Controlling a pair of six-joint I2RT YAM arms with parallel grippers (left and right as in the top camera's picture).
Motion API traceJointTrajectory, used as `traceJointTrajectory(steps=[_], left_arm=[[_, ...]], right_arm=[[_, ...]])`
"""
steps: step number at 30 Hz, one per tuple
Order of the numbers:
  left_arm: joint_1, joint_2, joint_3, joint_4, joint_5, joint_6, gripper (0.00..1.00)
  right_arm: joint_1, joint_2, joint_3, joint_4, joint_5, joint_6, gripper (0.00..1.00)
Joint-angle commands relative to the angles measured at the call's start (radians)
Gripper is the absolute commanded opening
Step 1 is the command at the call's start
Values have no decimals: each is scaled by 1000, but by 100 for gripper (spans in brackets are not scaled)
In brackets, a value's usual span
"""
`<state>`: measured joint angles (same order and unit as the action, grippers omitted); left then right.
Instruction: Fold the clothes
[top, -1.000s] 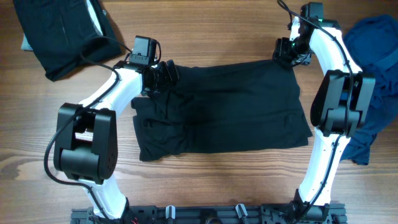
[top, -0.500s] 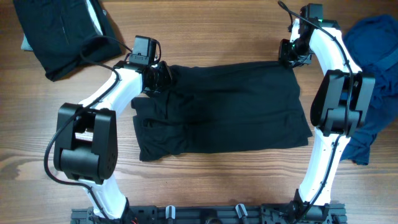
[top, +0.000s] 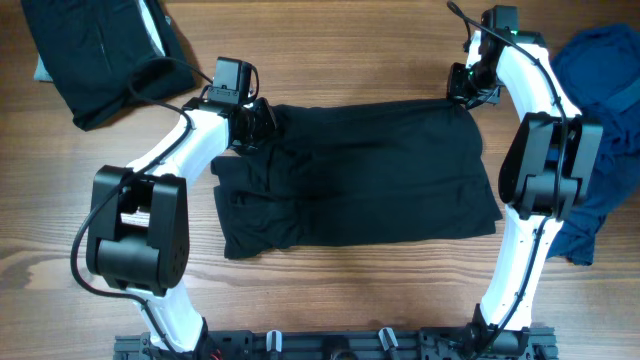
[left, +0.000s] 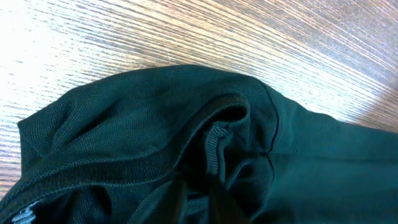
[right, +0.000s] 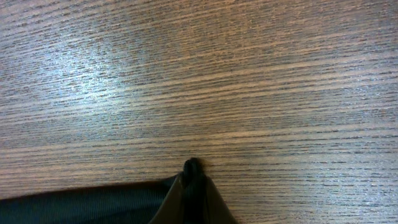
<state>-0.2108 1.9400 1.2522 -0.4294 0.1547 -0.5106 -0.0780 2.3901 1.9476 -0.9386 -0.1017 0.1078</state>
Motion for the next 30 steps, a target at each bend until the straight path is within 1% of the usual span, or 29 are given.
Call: traceJointTrajectory(steps=[1,8,9,10,11,13,15,16,18,21,26,30], left_arm=[[-6,9,14,3,4,6,4],[-6,8,15,3,-12,10,4],[-6,8,16,2,-37,11,10],[-6,7,16,3,-50,16,29],[-6,5,16,6,-52,40,46],[-6,1,21,7,-56,86,60],[-6,-3,29,7,-82,128,72],[-6,-5,33,7,-91,150,75],[-6,-6,39,7,-97,179,76],[-6,-6,39,10,-95,190,76],[-7,-4,39,14,-57,194,67],[-8,10,39,14,-31,193,66]], right_arm=[[-4,6,-1,-16,48,10,4],[-4,-26,-1,-34,62,23,4],[-4,-31,-1,-34,61,23,4],[-4,-34,-1,-32,62,23,4],[-4,-36,-1,-32,62,22,4],[-4,-36,-1,-32,62,23,4],[-4,-36,-1,-32,62,23,4],[-4,-36,-1,-32,61,23,4],[-4,-36,-1,-32,61,23,4],[-4,-36,-1,-35,61,23,4],[-4,-36,-1,-36,61,23,4],[-4,-36,-1,-39,61,23,4]])
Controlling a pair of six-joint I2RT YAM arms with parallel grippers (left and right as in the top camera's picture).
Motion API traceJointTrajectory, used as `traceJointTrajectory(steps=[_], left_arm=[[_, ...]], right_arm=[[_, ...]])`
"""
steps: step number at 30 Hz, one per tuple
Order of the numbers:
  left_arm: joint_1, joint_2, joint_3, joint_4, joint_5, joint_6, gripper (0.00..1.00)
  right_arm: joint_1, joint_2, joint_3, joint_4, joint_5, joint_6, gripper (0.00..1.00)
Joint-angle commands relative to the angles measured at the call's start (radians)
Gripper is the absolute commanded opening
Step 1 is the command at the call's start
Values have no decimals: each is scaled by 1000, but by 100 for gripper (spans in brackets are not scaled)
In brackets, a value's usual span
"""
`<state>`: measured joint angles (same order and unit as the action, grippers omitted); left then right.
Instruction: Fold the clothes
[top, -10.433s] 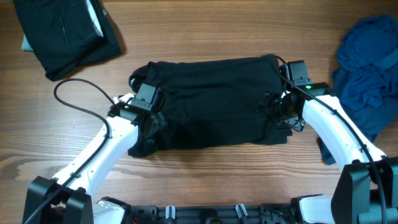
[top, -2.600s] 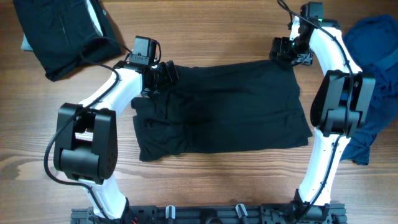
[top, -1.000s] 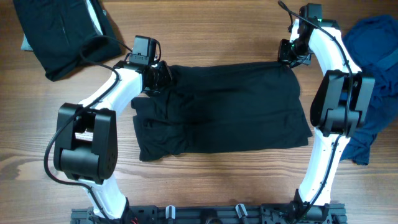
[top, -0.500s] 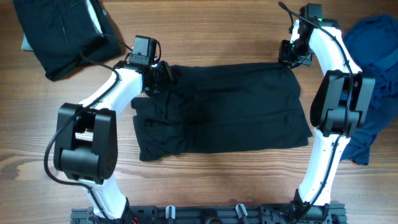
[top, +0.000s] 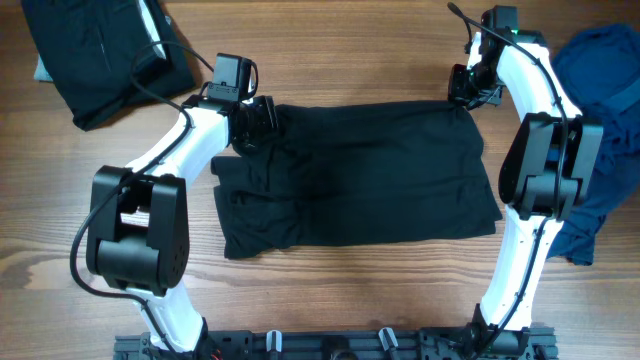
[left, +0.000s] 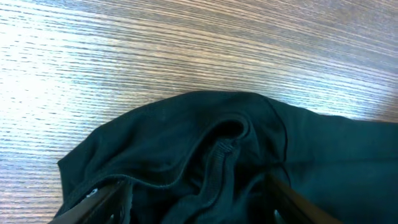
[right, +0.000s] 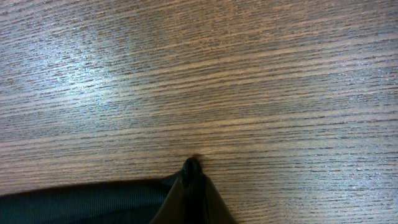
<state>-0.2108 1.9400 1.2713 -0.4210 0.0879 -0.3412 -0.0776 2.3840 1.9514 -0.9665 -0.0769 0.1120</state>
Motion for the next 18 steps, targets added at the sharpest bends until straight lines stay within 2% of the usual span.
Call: traceJointTrajectory(steps=[1,15,16,18], left_arm=[[-8,14,19,3,35,24,66],[-31,60,19,-8,80,24,59],[-32,60,19,-6,80,24,54],[-34,60,19,-5,80,24,34]], right_arm=[[-4,-30,-5,-11,36,19,4],[-4,-30,-5,-14,36,18,4],[-4,-30,-5,-16,36,18,4],[-4,-30,-5,-18,36,18,4]])
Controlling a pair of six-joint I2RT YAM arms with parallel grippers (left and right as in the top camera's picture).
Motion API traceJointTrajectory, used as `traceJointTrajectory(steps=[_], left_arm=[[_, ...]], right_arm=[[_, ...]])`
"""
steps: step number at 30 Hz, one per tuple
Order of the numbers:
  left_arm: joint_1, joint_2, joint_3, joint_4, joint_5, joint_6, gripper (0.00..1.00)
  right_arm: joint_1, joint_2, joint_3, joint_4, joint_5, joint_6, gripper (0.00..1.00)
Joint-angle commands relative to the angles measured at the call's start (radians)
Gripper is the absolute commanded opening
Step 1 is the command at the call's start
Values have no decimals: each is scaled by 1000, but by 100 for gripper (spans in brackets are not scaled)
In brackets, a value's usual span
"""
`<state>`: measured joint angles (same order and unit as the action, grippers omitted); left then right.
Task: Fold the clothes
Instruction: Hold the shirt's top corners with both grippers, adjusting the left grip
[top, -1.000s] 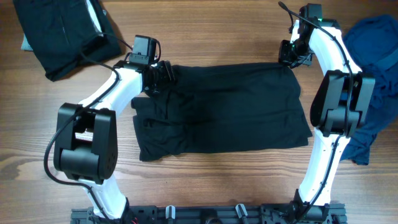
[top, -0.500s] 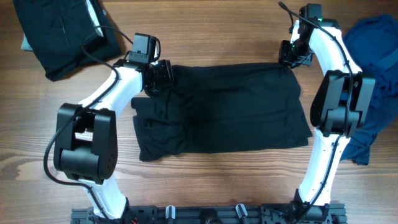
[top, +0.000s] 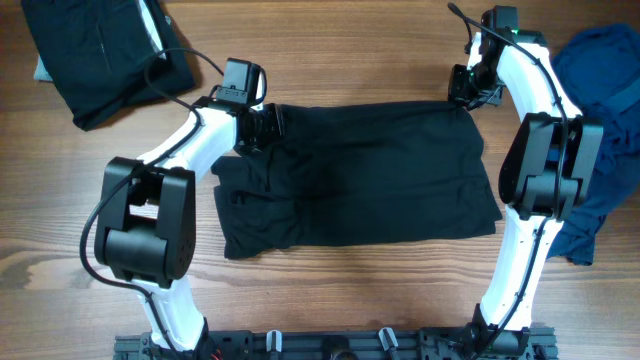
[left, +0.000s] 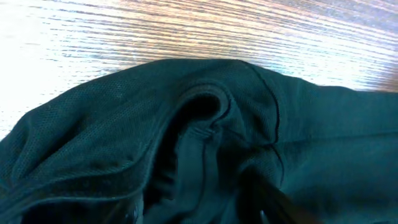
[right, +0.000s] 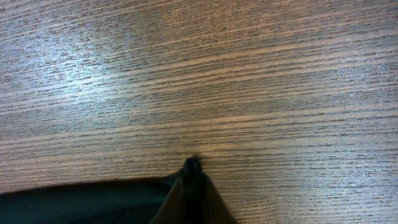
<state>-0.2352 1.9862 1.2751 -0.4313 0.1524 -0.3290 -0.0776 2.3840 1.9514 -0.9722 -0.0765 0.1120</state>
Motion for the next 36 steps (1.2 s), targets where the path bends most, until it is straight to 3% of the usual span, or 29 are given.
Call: traceJointTrajectory(steps=[1,6,8,27,36], left_arm=[[-10,13,15,5,15,11,27],[-10,13,15,4,14,11,7],[-10,13,15,4,15,11,4],[-10,-121,16,-76,14,11,4],[-10,-190,16,-129,15,-14,4]], right_arm=[[-4,-30,-5,-12,35,18,4],[-4,-32,-5,-20,36,18,4],[-4,-37,-5,-23,36,18,4],[-4,-95,-5,-108,36,48,4],[-1,-208,-5,-149,35,56,4]])
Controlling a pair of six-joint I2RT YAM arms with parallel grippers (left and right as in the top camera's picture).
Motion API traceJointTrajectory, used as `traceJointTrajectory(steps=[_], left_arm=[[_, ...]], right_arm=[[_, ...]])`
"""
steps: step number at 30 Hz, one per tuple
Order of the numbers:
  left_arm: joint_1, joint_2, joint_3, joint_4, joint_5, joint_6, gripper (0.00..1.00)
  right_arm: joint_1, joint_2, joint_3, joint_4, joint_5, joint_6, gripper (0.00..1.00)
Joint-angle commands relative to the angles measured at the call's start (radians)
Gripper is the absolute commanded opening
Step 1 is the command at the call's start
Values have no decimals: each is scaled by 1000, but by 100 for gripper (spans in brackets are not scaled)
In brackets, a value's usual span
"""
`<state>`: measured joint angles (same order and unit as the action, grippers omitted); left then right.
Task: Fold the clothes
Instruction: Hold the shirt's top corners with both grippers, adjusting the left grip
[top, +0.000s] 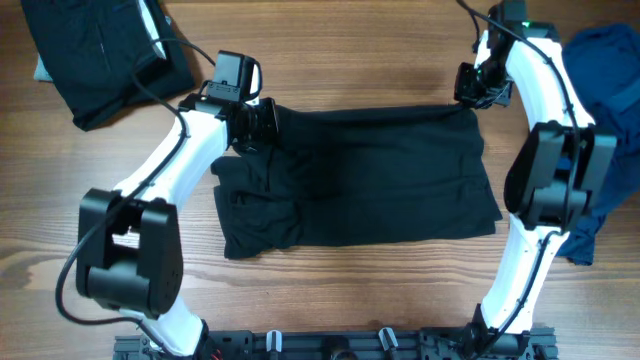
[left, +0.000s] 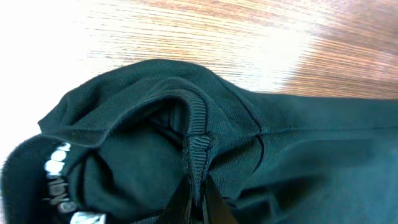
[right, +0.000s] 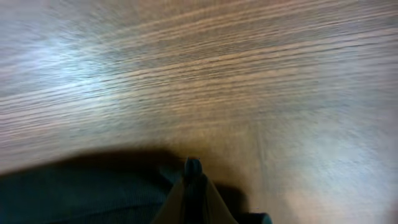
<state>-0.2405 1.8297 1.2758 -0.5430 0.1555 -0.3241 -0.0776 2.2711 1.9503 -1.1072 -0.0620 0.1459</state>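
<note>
A black shirt (top: 360, 175) lies spread across the middle of the wooden table, folded once. At its far left corner my left gripper (top: 262, 122) is shut on the ribbed collar edge (left: 196, 146), pinched between the jaws. My right gripper (top: 475, 95) is shut on the far right corner (right: 191, 169), which is raised slightly and casts a shadow on the wood. The right wrist view is blurred.
A folded black garment (top: 100, 50) lies at the far left corner of the table (top: 350, 50). A blue garment (top: 605, 120) is heaped at the right edge, beside the right arm. Bare wood lies in front of the shirt.
My left gripper, open over the collar before, is now shut on the collar edge. My right gripper has risen a little with its corner, a shadow now showing under the cloth.
My right gripper stayed shut on the far right corner throughout. My left gripper was shut at the collar, then open around it at two moments with slightly shifted positions. Now it pinches the collar edge, and both far corners are held, the right one lifted.
</note>
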Motion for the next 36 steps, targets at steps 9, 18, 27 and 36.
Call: traceJointTrajectory(steps=[9,18,27,36], left_arm=[[-4,-107,15,-114,12,-34,4],[-3,-231,15,-188,11,-51,4],[-4,-231,15,-328,11,-76,4],[-4,-231,14,-407,11,-103,4]], right_arm=[[-1,-137,-4,-93,21,22,4],[-1,-149,-4,-145,22,21,4],[-1,-162,-4,-220,48,44,4],[0,-175,-5,-360,48,64,4]])
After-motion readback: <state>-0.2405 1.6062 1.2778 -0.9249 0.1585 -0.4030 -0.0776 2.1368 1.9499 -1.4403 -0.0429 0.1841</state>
